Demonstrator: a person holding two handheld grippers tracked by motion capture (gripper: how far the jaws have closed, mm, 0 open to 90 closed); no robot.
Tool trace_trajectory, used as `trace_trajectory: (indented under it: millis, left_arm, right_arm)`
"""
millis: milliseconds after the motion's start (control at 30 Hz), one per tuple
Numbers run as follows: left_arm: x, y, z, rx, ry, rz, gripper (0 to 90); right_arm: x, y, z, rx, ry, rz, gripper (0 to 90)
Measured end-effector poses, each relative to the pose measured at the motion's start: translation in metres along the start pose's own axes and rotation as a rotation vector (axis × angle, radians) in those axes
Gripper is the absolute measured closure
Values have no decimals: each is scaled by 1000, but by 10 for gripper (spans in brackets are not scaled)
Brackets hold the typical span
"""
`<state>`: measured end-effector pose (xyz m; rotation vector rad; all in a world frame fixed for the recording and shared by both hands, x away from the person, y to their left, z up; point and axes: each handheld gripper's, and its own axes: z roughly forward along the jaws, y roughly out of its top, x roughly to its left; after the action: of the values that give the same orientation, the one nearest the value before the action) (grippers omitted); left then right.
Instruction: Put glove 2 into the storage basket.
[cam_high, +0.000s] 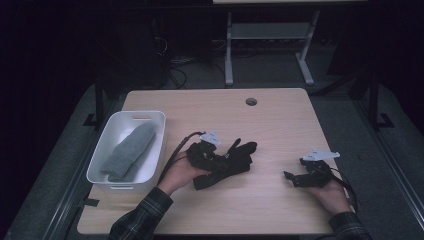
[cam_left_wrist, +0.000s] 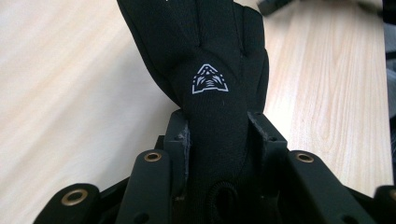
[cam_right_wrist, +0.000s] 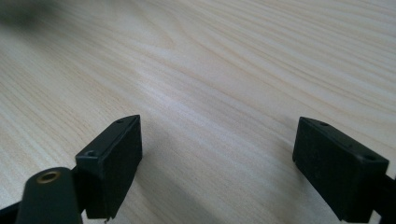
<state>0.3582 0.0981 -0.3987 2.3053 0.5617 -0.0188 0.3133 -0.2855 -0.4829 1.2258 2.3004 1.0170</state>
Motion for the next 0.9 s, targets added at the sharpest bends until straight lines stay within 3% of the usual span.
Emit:
trace_trajectory:
  millis: [200, 367, 567, 767, 900]
  left_arm:
    - [17, -2, -47, -33, 73, -37, 640]
    - [35, -12, -88, -66, 138, -89, 639]
    - [62, -39, -142, -99, 231, -174, 638]
    - [87, -71, -178, -117, 301, -269, 637]
    - [101, -93, -192, -123, 334, -332, 636]
  right_arm:
    - [0, 0, 0, -1, 0, 0, 156]
    - [0, 0, 0, -1, 0, 1, 156]
    - [0, 0, 0, -1, -1, 2, 156]
    - [0, 0, 0, 0, -1, 2, 156]
    - [0, 0, 0, 0, -1, 1, 156]
